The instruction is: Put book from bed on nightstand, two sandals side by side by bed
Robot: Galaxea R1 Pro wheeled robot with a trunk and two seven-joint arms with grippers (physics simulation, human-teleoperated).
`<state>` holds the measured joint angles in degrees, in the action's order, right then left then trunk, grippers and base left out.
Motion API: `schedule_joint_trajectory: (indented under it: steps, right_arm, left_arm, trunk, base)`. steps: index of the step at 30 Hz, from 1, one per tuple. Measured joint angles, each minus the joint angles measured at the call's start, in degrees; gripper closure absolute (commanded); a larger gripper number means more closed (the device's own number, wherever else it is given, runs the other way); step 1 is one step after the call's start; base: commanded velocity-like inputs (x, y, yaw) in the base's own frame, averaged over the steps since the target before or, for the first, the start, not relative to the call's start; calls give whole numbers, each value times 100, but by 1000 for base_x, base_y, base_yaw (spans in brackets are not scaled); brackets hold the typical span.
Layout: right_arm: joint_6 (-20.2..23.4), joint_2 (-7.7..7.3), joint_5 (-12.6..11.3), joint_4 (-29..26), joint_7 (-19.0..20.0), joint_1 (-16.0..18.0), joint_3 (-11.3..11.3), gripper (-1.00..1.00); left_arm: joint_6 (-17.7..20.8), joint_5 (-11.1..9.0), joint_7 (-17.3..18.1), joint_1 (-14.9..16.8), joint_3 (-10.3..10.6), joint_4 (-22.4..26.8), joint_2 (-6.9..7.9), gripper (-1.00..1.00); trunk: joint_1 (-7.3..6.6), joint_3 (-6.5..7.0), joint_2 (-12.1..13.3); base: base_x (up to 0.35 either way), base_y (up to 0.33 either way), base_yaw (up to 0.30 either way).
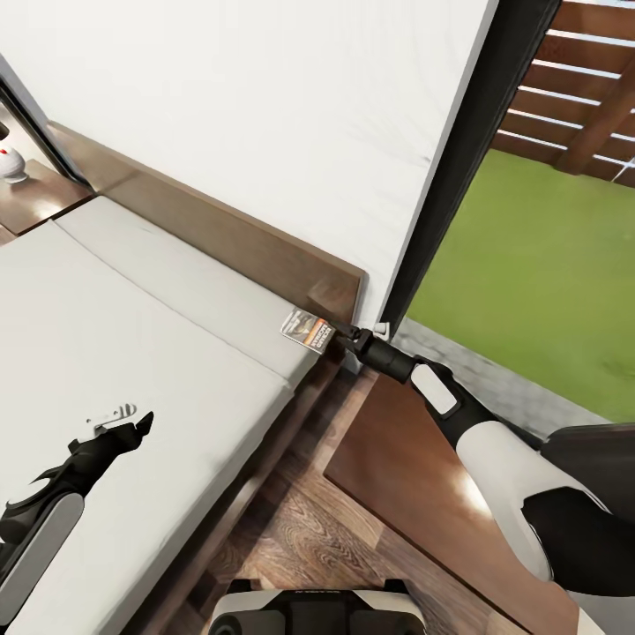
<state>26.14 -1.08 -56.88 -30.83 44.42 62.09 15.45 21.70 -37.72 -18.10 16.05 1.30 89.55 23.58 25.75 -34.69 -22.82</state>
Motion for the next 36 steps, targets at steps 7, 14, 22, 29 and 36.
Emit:
schedule_joint_trajectory:
  steps: [7, 14, 22, 29, 36]
  right_arm:
    - [-4, -4, 0, 39, 47, 0, 3, -100]
    - [-4, -13, 1, 169, 69, 0, -1, -100]
    - [-24, -10, 0, 311, 92, 0, -1, -100]
    - [-29, -11, 2, 312, 167, 0, -1, -100]
    - [-31, -14, 5, 310, 218, 0, -2, -100]
  left_arm:
    - [17, -8, 0, 14, 19, 0, -2, -100]
    - [514, -14, 4, 239, 27, 1, 0, -100]
    - [1448, -9, -11, 1042, 1, 2, 39, -100]
    - [2283, -12, -12, 1785, -7, 4, 45, -100]
    - [2470, -16, -8, 2162, -8, 4, 49, -100]
  trunk:
    - [0, 0, 0]
    - [0, 0, 0]
    - [176, -144, -320]
    - [330, -270, -602]
    - [484, -396, -883]
  base:
    - [0, 0, 0]
    - [0, 0, 0]
    - [0, 0, 0]
    - [0, 0, 0]
    - [0, 0, 0]
